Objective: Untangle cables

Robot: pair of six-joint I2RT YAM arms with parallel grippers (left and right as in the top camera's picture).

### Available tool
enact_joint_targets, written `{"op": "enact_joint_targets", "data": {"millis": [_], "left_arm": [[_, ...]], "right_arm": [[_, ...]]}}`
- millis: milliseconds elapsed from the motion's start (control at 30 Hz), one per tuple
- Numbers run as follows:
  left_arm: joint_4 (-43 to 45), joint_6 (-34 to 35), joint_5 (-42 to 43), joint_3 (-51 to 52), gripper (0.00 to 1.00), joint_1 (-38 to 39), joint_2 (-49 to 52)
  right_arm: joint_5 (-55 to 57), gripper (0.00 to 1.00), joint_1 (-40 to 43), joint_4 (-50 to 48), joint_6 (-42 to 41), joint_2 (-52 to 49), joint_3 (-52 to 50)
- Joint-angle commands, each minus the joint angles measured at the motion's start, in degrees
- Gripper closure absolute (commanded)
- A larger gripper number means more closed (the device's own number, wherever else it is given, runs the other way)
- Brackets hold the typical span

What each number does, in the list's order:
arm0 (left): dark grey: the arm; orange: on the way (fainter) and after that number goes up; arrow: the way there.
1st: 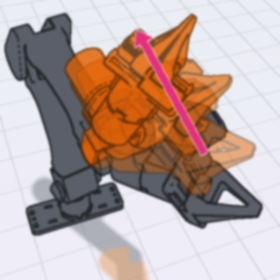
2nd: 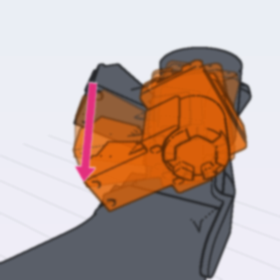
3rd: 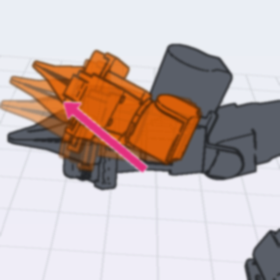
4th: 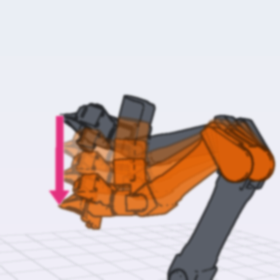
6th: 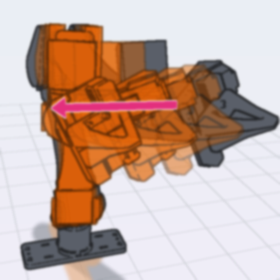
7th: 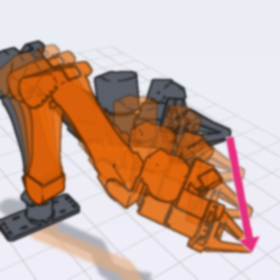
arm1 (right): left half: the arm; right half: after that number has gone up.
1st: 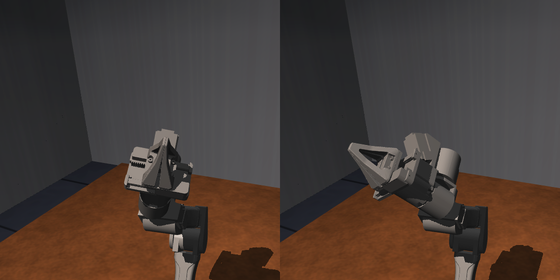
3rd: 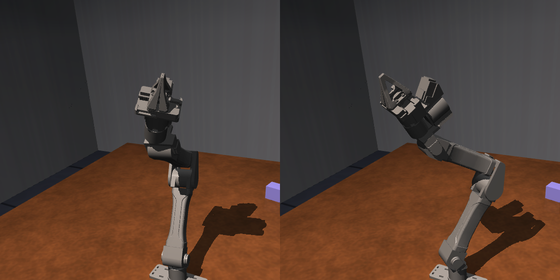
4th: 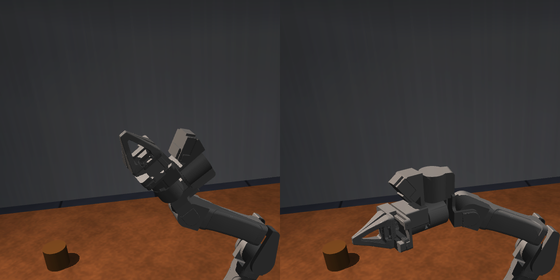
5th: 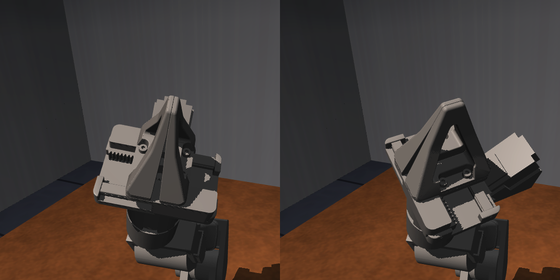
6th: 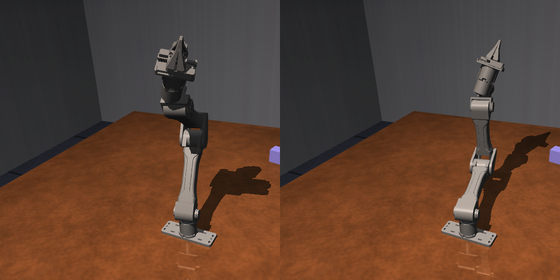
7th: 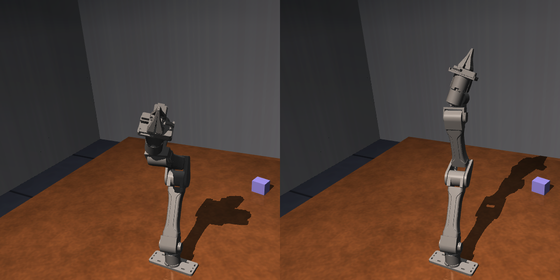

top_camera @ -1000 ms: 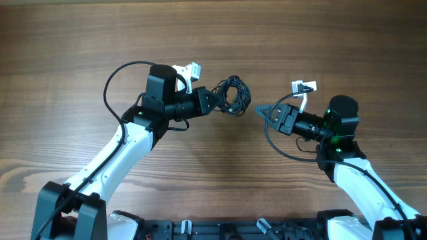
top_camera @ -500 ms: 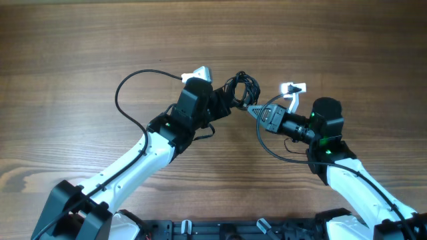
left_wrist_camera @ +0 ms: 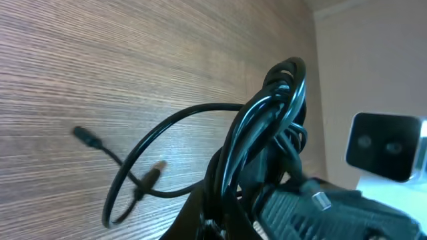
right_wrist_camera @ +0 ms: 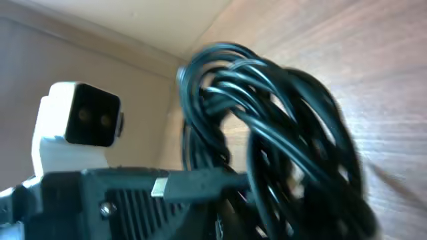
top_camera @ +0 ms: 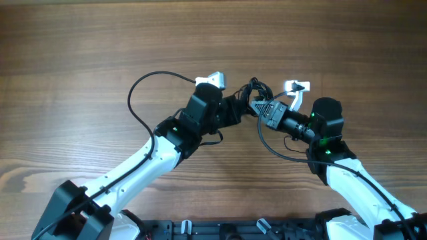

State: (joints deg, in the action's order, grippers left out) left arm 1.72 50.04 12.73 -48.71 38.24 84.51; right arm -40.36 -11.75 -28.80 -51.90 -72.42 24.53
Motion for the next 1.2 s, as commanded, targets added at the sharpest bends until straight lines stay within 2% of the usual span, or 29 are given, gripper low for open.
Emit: {"op": "enact_joint_targets", "data": {"millis": [0,67,133,233,300,400,533,633,833,933,1000,1067,1167], "left_arm": [[0.48,-2.51,3.17,-0.11,0.96,0.55,-1.27],[2.03,-3.61,5.55,-0.11,0.96,0.55,-1.27],[7.37,-6.64,13.31,-0.11,0.96,0.55,-1.27],[8.83,-7.69,19.91,-0.11,0.96,0.55,-1.27],[8.13,-7.87,19.34,-0.11,0.96,0.44,-1.27],[7.48,-7.85,15.23,-0.11,0.96,-1.99,-1.27],[4.98,-7.61,15.32,-0.11,0.96,-12.33,-1.27],[3.85,-7.63,18.08,-0.11,0.96,-14.91,-1.27],[4.22,-7.87,21.33,-0.11,0.96,-10.75,-1.25],[6.40,-7.85,21.33,-0.11,0.96,-9.49,-1.27],[7.37,-7.85,21.33,-0.11,0.96,-9.49,-1.27],[7.52,-7.85,21.46,-0.11,0.96,-9.46,-1.27],[7.45,-7.89,22.88,-0.11,0.96,-9.46,-1.27]], "right_arm": [[4.52,0.96,-0.24,0.02,-0.83,-0.24,0.33],[9.29,0.96,-0.26,4.61,-0.61,-0.31,0.33],[13.05,0.95,-0.24,8.09,-0.57,-1.01,0.33],[14.14,0.95,-0.24,7.34,-0.59,-1.64,0.33],[13.11,0.95,-0.24,6.45,-0.61,-1.62,0.33],[7.48,0.84,0.74,5.33,-0.52,-1.20,0.33],[-10.29,0.62,9.22,5.46,3.10,3.56,0.33],[-15.15,0.55,11.39,5.49,5.70,4.94,0.33],[-14.88,0.52,6.86,5.73,6.97,4.66,0.33],[-8.63,0.51,3.32,7.13,6.88,3.41,0.31],[-8.28,0.53,3.13,7.85,6.82,2.80,0.31],[-8.24,0.62,3.13,8.39,6.80,2.45,0.31],[-7.17,0.66,3.13,8.35,6.67,2.45,0.31]]}}
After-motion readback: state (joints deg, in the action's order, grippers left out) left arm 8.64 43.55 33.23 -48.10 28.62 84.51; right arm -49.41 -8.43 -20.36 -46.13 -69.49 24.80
